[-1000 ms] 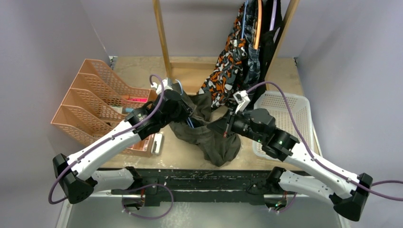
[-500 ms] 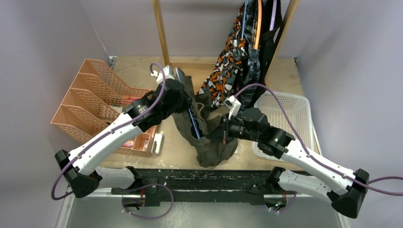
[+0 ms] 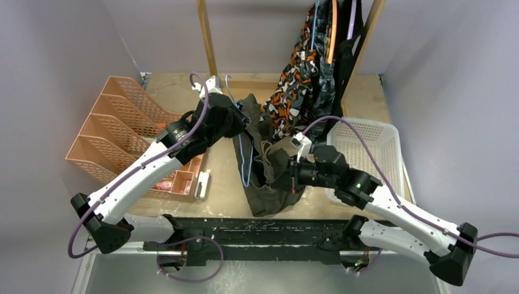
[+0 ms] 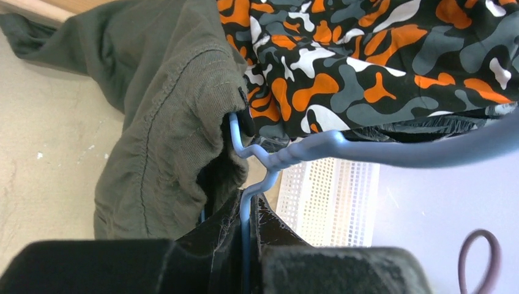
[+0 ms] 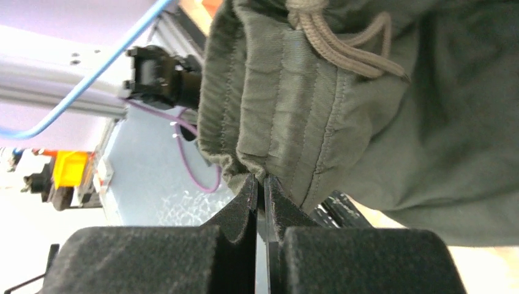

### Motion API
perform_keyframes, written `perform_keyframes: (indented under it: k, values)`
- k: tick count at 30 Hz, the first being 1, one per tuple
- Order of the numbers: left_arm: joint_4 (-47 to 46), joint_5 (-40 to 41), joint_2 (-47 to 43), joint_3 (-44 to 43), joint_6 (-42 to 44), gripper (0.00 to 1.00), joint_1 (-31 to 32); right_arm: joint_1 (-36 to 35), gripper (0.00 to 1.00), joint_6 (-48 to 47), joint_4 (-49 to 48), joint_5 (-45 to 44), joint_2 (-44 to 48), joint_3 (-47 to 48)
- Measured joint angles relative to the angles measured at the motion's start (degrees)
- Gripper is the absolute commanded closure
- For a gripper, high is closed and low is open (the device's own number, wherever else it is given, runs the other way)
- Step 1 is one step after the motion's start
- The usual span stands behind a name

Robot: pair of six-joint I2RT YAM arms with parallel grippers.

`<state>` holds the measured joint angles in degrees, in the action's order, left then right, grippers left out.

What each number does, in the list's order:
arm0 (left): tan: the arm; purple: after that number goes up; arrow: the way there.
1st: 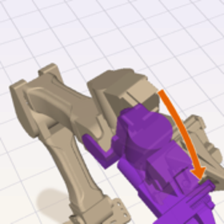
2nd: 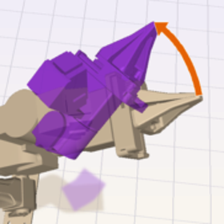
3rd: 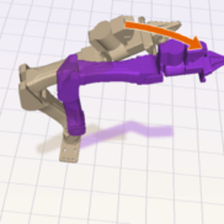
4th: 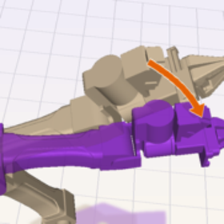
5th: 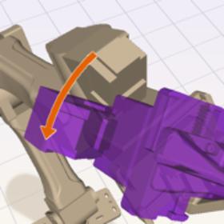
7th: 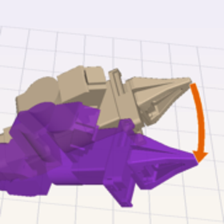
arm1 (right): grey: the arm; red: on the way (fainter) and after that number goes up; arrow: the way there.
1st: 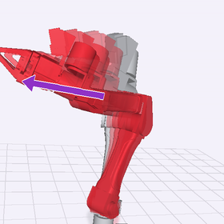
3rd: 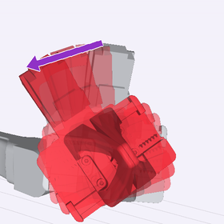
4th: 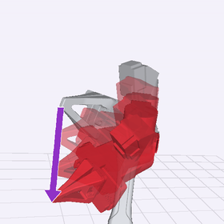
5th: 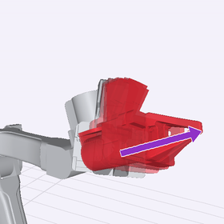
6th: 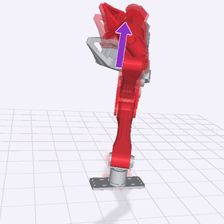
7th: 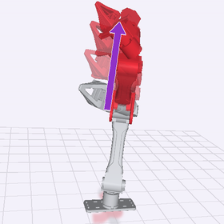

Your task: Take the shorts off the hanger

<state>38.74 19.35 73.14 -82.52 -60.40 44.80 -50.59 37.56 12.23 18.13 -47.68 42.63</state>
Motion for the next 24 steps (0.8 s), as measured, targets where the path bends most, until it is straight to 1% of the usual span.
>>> perform_keyframes:
  k: [6,8,10,11,13,15,19,24]
  values:
    - [-4.15,-5.16,-2.12,7.04,0.24,1.00,-0.68,-0.11,0.99,3.28,0.94,-8.26,-7.02,0.42]
    - [-4.26,-6.71,-3.39,9.73,0.90,1.00,-0.81,-0.13,0.94,5.05,-0.94,-10.03,-8.85,0.42]
    - [-3.80,-7.76,-4.90,12.22,1.55,1.00,-0.92,-0.13,0.83,6.54,-3.87,-11.41,-10.21,0.42]
    - [-3.50,-8.20,-5.70,13.27,1.68,1.00,-0.92,-0.13,0.80,7.10,-5.31,-12.17,-10.91,0.44]
    - [-2.60,-8.98,-7.82,15.85,2.14,1.00,-0.92,-0.13,0.71,7.85,-5.73,-13.68,-12.33,1.36]
    - [-1.46,-9.81,-9.66,17.68,2.58,1.00,-0.92,-0.13,0.68,7.98,-5.14,-14.69,-14.12,3.50]
    - [-0.87,-10.73,-12.31,20.06,2.54,1.00,-0.92,-0.13,0.68,6.23,-4.37,-14.75,-15.41,8.20]
    - [-0.90,-11.37,-13.44,20.59,2.51,1.00,-0.92,-0.13,0.61,5.57,-4.76,-14.67,-11.91,9.64]
